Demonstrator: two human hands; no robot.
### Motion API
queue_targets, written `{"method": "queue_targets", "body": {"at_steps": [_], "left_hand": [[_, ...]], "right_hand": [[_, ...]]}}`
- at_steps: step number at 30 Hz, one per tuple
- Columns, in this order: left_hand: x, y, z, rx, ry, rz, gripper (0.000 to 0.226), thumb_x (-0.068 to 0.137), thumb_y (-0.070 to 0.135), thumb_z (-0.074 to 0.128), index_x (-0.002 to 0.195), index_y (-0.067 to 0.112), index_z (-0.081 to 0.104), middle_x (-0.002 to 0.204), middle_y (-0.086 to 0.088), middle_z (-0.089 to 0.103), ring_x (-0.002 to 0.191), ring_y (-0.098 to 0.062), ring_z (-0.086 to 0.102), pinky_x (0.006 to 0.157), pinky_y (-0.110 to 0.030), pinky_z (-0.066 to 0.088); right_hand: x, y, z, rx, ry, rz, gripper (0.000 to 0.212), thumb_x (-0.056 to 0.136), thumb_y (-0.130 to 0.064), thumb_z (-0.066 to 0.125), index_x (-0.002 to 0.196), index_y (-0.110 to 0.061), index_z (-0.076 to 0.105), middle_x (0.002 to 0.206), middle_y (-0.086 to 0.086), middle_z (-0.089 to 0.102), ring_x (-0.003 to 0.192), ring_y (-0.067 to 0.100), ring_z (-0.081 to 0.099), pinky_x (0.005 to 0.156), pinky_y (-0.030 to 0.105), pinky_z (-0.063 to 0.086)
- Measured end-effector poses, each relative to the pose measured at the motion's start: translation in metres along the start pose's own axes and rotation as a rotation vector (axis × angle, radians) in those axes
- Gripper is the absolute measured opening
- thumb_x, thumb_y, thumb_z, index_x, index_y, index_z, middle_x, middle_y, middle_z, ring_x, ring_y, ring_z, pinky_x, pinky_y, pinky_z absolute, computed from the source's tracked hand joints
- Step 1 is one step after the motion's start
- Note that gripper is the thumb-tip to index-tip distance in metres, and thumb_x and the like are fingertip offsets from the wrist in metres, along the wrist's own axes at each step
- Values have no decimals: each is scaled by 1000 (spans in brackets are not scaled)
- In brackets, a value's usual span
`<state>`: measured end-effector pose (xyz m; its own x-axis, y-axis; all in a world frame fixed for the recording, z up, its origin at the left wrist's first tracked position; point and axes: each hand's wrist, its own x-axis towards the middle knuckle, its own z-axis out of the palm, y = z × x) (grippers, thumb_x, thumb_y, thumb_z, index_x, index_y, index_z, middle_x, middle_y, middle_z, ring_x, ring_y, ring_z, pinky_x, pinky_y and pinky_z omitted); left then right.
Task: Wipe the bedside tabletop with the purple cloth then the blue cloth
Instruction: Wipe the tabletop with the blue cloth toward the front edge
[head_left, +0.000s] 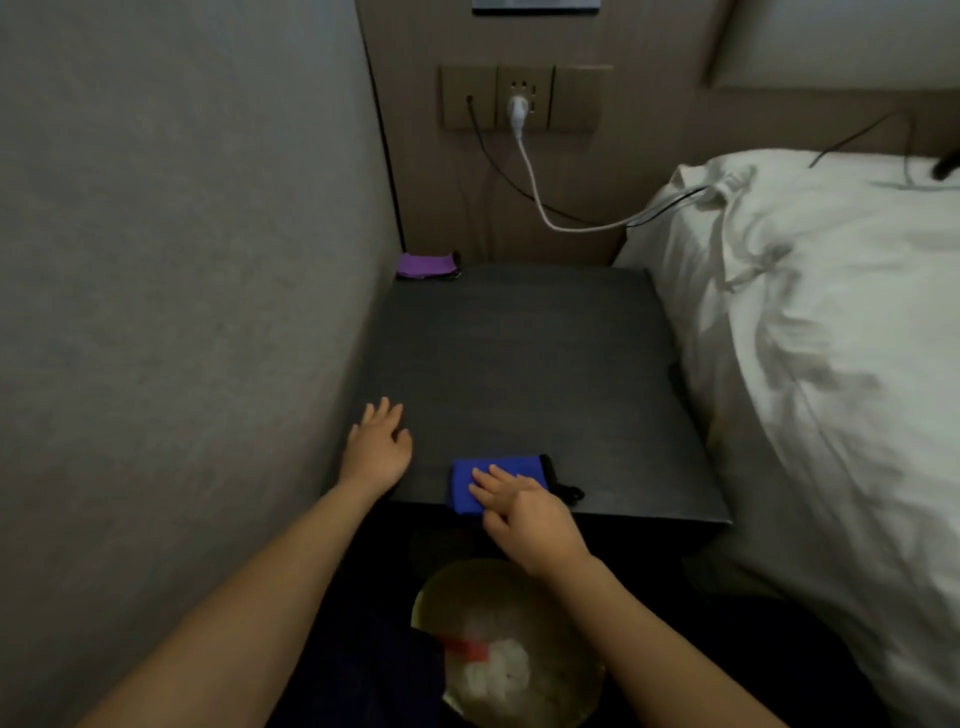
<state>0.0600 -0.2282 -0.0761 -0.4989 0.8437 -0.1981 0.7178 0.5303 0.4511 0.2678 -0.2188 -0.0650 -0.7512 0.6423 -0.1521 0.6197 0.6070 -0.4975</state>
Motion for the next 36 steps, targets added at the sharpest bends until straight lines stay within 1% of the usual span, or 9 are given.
{"method": "queue_targets", "body": {"at_steps": [7,12,15,17,19,23,27,32,36], "left_hand": [[-3,-3,9,151,73,39,54,96,29,36,145,12,22,158,-8,13,146,-24,10,118,-40,13],[-7,-3,12,173,109,35,54,96,29,33,146,12,20,158,-7,14,146,-23,10,120,-39,11],[-10,-3,15,190,155,32,54,96,31,33,146,13,20,157,-6,15,146,-21,11,120,-38,10],[-11,-2,15,190,173,31,55,95,31,33,146,14,21,157,-6,15,146,-21,11,120,-38,10],[-11,-2,16,190,184,30,55,95,31,34,146,14,21,157,-5,16,146,-20,12,120,-37,10],[-12,-2,18,194,200,27,55,95,32,34,146,15,21,157,-3,16,146,-19,11,120,-37,10],[-11,-1,18,206,206,24,55,95,32,34,146,16,21,157,-3,16,146,-19,11,120,-36,9],[-11,0,16,209,176,25,55,95,32,32,146,15,19,158,-3,13,146,-19,9,120,-37,10],[-10,0,13,236,127,35,56,96,33,32,147,15,17,158,-5,11,146,-21,8,119,-39,10]], "right_hand": [[-49,68,-33,40,91,231,43,93,-21,44,136,-26,42,148,-15,32,139,2,22,117,28,14],[-63,115,-53,86,168,331,39,90,-10,50,128,-15,53,144,-3,42,138,8,29,117,28,18],[-57,129,-61,188,237,369,35,86,-3,53,120,-9,60,138,4,50,135,12,35,112,22,19],[-46,137,-66,206,253,382,34,86,-1,53,118,-7,62,136,6,52,134,13,37,111,20,19],[-34,144,-73,185,244,389,34,87,-2,53,119,-7,61,137,6,50,135,13,37,112,22,18],[-12,153,-87,159,270,405,34,88,-3,51,120,-6,59,139,9,48,136,14,35,113,23,17],[-6,154,-94,131,238,413,35,89,-5,50,124,-7,56,142,8,45,137,14,33,114,24,16],[-25,140,-80,74,275,426,43,88,-5,51,130,-8,50,146,7,37,139,15,28,114,24,16],[-54,133,-74,51,241,444,44,88,-4,49,132,-9,48,148,5,35,140,14,26,113,23,16]]}}
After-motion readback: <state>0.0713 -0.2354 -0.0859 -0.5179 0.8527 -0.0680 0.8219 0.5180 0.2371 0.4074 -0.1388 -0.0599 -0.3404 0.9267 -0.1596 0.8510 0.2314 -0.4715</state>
